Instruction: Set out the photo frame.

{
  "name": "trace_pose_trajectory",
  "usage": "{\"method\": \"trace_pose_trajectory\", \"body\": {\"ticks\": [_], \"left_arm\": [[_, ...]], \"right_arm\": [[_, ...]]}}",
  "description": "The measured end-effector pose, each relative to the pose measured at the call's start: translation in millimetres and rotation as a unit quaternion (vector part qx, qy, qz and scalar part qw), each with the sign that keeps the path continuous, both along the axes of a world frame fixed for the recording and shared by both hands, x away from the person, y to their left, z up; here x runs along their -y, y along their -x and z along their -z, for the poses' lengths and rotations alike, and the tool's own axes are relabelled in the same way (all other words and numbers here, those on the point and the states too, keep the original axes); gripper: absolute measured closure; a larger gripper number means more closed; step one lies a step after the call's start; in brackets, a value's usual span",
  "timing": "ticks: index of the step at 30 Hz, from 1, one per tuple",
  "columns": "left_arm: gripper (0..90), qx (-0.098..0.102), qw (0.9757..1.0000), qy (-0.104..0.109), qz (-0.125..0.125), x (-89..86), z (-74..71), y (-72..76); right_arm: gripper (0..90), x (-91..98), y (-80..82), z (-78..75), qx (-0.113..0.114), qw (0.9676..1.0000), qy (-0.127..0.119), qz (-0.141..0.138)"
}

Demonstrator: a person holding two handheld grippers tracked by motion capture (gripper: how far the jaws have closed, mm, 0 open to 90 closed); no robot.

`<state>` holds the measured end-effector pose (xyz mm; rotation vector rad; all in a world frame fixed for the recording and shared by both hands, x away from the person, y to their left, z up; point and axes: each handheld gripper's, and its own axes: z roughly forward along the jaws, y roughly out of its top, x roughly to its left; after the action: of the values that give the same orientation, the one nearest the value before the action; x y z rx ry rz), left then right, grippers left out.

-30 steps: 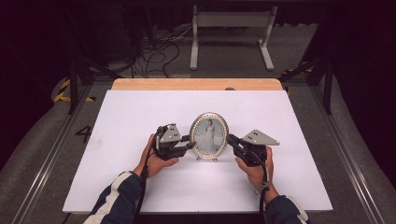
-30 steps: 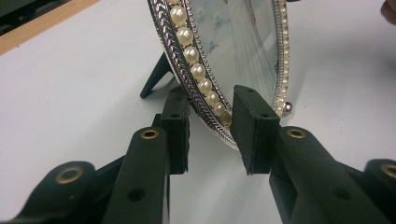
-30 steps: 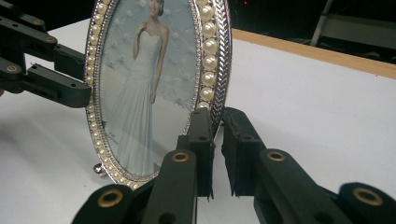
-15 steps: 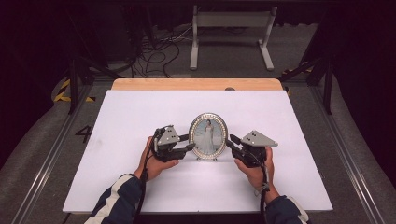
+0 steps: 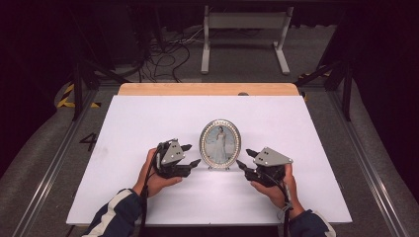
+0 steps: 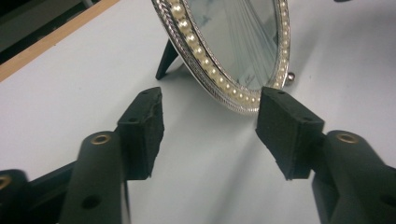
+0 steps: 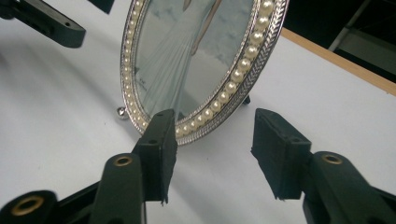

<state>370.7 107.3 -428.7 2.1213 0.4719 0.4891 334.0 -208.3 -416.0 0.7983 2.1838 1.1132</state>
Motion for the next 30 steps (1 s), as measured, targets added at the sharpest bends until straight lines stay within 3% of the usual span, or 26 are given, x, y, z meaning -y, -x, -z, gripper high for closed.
{"method": "trace_pose_trajectory", "body": {"ticks": [10, 30], "left_arm": [[19.4, -0.002, 0.9997, -0.019, -0.016, -12.2, 9.1, 16.5], [11.0, -0.025, 0.9982, -0.025, -0.047, -63.8, 20.4, 34.8]], "right_arm": [[31.6, 22.3, 6.4, 6.4, -0.023, 0.9997, -0.004, 0.012], [20.7, 54.6, 16.1, 9.6, -0.023, 0.9988, -0.001, 0.042]]}}
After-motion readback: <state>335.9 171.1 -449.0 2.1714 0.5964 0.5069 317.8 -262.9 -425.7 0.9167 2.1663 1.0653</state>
